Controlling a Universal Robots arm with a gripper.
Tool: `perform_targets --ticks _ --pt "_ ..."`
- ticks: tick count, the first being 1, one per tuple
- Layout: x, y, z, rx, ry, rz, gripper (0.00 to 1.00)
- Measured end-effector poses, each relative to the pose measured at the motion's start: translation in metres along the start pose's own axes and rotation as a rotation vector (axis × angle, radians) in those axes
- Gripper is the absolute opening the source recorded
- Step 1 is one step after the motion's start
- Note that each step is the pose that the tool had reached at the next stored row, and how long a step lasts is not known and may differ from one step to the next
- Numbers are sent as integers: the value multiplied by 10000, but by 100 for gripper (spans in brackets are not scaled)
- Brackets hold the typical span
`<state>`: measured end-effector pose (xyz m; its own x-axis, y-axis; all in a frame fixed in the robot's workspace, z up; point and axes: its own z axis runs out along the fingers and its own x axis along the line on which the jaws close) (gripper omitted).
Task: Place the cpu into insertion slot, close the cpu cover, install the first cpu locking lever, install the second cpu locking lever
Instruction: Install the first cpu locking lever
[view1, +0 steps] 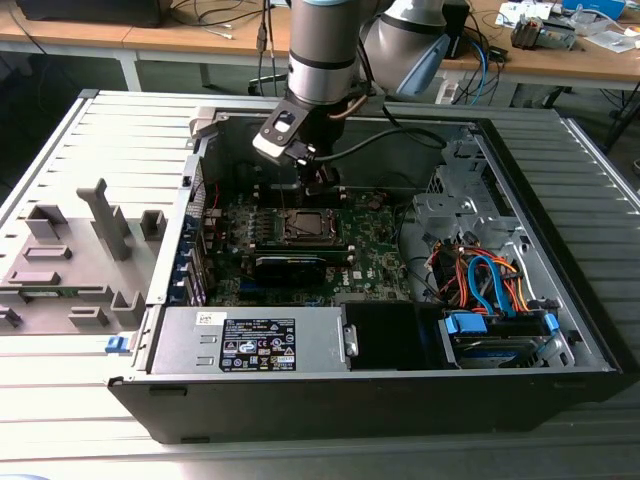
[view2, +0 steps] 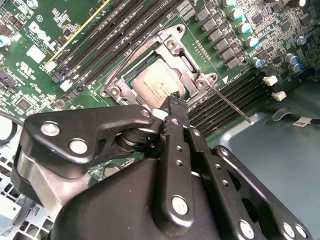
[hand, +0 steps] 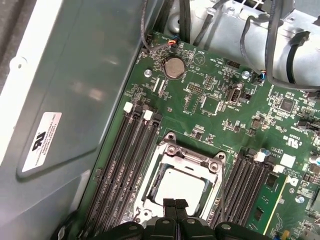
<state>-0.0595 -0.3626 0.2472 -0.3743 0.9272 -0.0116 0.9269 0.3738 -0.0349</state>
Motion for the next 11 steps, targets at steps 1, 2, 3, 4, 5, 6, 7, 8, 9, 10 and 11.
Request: perform_targets --ticks 1,2,3,4,5,6,7,8,9,10,11 --pt "0 0 0 0 -1 -44 11" --pt "0 0 0 -1 -4 -121 11" --pt "0 0 0 -2 -5 -160 11" --pt "0 0 0 -2 -7 -213 11" --pt "0 0 0 -3 -10 -278 11" --pt "0 0 0 -4 -12 -346 11" --pt "0 0 0 -4 -13 -387 11" --pt "0 0 0 -5 -15 -429 11" --pt "0 0 0 -6 -17 -499 11" --pt "0 0 0 -7 -20 -574 11" --pt "0 0 0 -8 -23 -656 11"
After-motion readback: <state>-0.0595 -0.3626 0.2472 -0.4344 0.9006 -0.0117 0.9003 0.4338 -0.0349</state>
